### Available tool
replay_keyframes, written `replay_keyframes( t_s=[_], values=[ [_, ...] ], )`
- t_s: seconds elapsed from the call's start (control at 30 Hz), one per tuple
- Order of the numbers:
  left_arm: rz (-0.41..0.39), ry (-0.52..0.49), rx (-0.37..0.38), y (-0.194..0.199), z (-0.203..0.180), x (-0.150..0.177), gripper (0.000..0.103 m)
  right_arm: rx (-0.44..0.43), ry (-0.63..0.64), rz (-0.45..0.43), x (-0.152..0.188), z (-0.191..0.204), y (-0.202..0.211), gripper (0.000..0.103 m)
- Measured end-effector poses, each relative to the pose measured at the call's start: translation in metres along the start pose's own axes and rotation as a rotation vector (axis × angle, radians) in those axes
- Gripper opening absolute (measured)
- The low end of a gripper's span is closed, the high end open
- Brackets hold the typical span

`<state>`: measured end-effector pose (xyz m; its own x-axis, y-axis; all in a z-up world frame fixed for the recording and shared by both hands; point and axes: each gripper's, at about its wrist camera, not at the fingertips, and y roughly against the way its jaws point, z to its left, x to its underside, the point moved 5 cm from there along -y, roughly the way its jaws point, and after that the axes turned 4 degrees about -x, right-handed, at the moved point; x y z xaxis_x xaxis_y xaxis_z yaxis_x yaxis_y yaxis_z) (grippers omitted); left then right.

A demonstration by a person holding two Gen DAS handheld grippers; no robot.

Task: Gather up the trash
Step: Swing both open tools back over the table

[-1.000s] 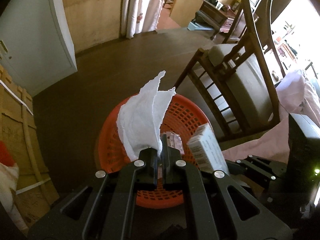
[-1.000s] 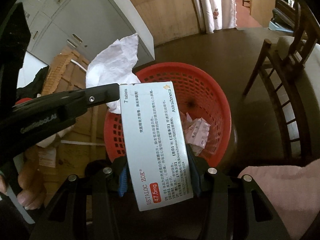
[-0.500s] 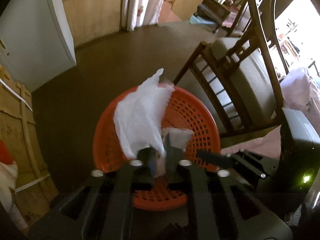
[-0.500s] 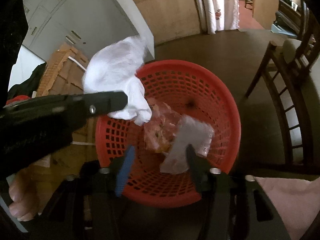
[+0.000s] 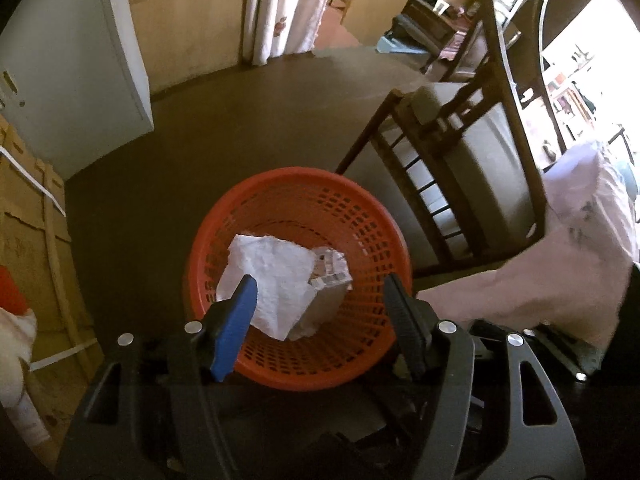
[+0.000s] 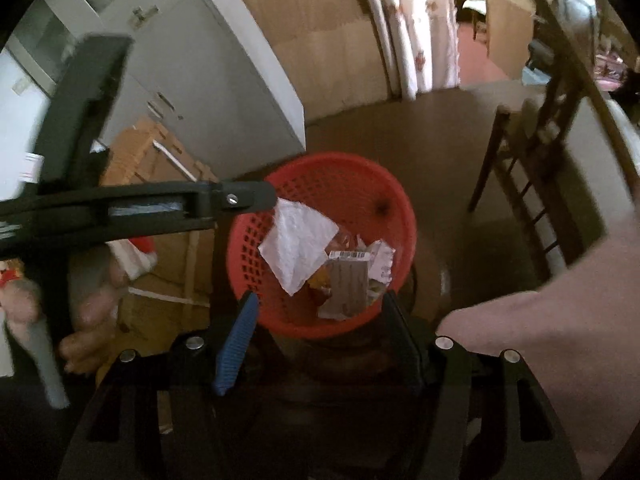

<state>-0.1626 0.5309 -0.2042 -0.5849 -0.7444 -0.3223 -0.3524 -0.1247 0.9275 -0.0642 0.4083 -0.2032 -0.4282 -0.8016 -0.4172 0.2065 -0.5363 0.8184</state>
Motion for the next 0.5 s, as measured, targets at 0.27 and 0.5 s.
replay_keyframes(
  t_s=[0.27,0.5],
  values=[
    [-0.107,-0.178,0.061,0.053,-0.076,0.01,0.068,0.087,-0.056,-0.227,0.034,-0.026,0.141,0.074],
    [-0.173,-0.399,0.15,0.089,-0.187,0.029,0.072,0.231,-0.218,-0.404,0.092,-0.081,0.258,0.074]
  ],
)
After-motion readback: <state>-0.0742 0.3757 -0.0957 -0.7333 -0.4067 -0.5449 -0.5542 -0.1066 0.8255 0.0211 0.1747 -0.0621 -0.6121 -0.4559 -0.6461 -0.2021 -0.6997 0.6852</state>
